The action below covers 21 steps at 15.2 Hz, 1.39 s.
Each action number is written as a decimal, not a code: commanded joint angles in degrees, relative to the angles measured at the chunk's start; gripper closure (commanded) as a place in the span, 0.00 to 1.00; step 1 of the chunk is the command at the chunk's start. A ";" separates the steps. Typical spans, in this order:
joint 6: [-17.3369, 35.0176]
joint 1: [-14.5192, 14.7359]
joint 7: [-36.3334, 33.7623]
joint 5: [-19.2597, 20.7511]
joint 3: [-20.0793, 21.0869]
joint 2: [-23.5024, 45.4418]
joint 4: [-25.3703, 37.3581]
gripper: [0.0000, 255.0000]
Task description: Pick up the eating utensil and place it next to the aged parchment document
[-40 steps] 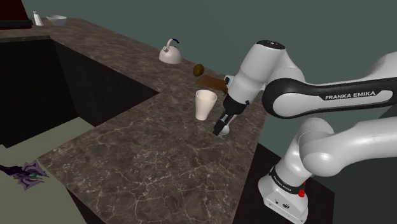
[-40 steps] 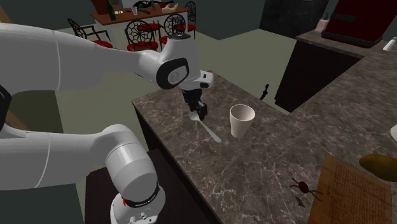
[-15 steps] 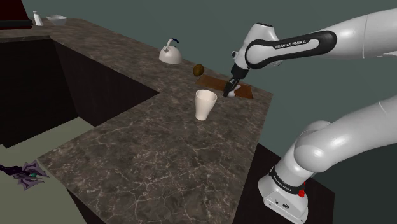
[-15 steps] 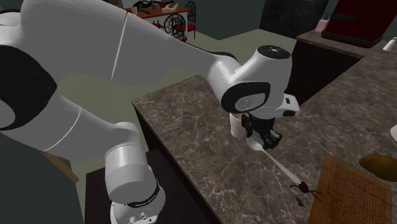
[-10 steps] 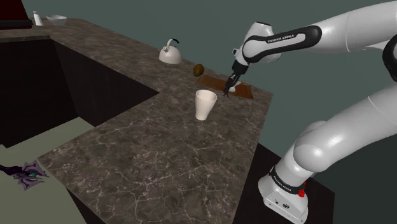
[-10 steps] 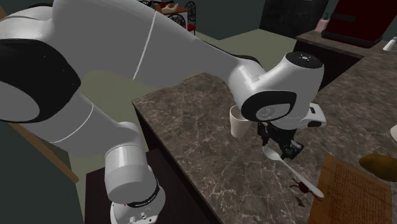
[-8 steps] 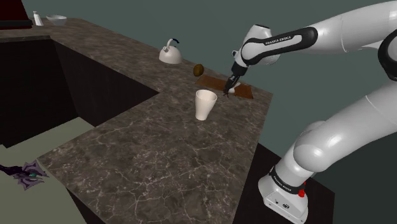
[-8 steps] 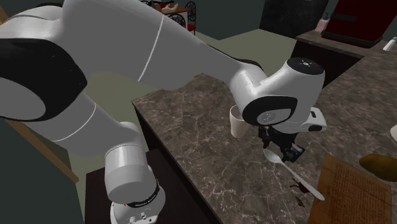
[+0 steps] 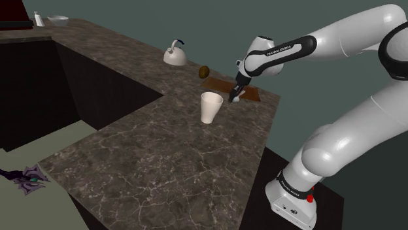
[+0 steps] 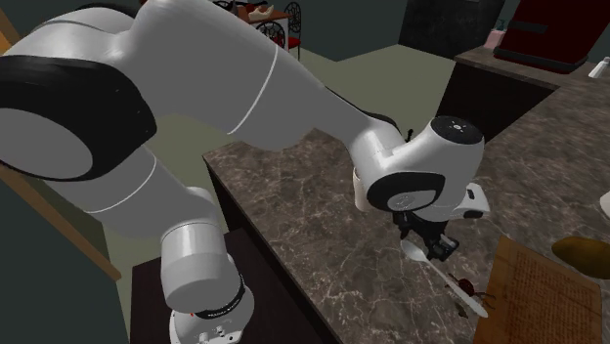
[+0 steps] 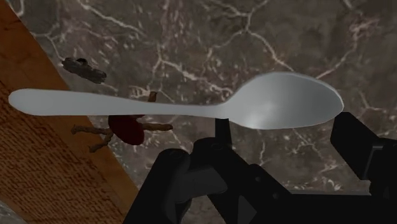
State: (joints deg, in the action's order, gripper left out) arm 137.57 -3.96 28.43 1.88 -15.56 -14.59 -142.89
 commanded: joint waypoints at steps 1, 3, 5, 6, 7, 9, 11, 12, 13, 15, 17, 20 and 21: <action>1.73 0.15 0.21 -0.32 -0.13 1.07 -0.65 1.00; 3.47 0.26 0.53 -0.67 -0.31 2.12 -1.36 1.00; 5.21 0.40 0.89 -1.08 -0.48 3.23 -2.02 1.00; 6.08 0.47 1.09 -1.31 -0.57 3.81 -2.33 1.00; 6.96 0.55 1.30 -1.56 -0.66 4.41 -2.63 1.00; 7.56 0.60 1.45 -1.74 -0.71 4.82 -2.83 1.00; 7.56 0.59 1.45 -1.74 -0.70 4.83 -2.83 1.00; 7.56 0.59 1.46 -1.75 -0.70 4.83 -2.83 1.00; 7.56 0.59 1.46 -1.75 -0.70 4.83 -2.83 1.00; 7.56 0.58 1.46 -1.75 -0.69 4.83 -2.83 1.00; 7.54 0.57 1.47 -1.74 -0.70 4.81 -2.83 0.00; 7.57 0.55 1.54 -1.75 -0.74 4.82 -2.84 0.00; 7.57 0.55 1.54 -1.75 -0.74 4.83 -2.84 0.00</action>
State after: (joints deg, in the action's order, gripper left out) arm 145.14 -3.40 29.97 0.12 -16.30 -9.77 -145.73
